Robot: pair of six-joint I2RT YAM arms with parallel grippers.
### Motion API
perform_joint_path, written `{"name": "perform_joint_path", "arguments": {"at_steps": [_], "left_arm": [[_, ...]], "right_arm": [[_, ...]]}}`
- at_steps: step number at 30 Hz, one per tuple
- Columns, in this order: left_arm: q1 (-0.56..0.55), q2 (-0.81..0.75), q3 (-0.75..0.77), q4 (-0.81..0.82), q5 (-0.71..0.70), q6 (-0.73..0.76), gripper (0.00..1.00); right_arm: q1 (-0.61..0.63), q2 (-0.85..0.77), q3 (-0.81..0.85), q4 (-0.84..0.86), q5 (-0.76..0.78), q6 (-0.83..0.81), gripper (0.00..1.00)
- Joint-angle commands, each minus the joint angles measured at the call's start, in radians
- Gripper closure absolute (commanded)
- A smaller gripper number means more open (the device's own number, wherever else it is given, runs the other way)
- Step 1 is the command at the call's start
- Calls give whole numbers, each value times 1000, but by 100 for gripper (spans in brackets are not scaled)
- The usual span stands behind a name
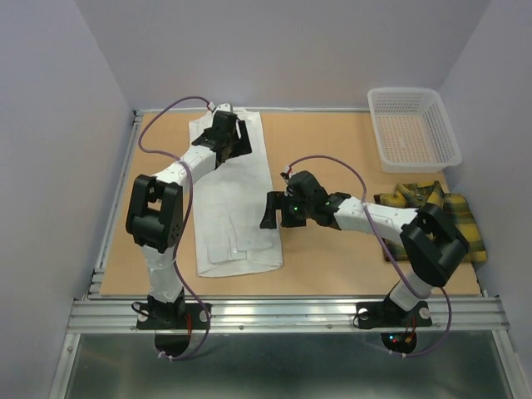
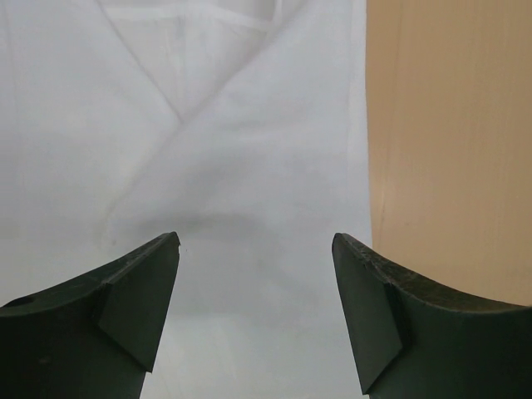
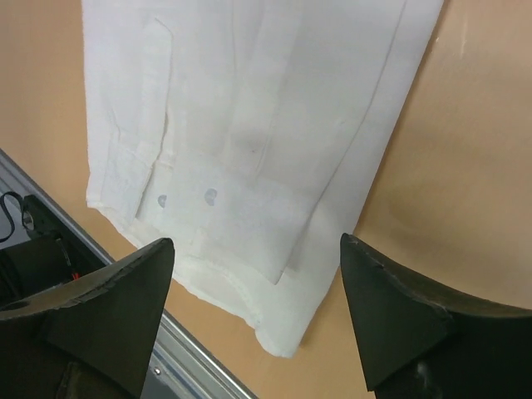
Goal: Fold and stack the long sleeve shirts
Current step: Fold the shirt
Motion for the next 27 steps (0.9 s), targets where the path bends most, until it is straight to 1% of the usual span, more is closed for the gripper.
{"name": "perform_joint_path", "arguments": {"at_steps": [1,4,9,17,21,22,26,27], "left_arm": [[5,61,120,45,-79,130,14],[9,133,200,48,-93,156,14],[60,230,309,44,-81,159,14],[123,348,432,19,-34,182,15],[124,362,446,16,22,219,15],[124,357,440,22,54,222,15],[128,293,355,105,124,222,15],[128,268,323,146,126,216,15]], "right_arm": [[8,-127,9,-24,115,-120,13],[10,-185,-5,-44,156,-144,9],[10,-234,-25,-70,211,-161,9],[8,-257,-34,-88,219,-144,9],[10,-268,-40,-97,243,-146,9],[8,-268,-42,-99,247,-146,9],[10,-254,-33,-100,248,-138,9],[10,-251,-31,-102,248,-137,9]]}}
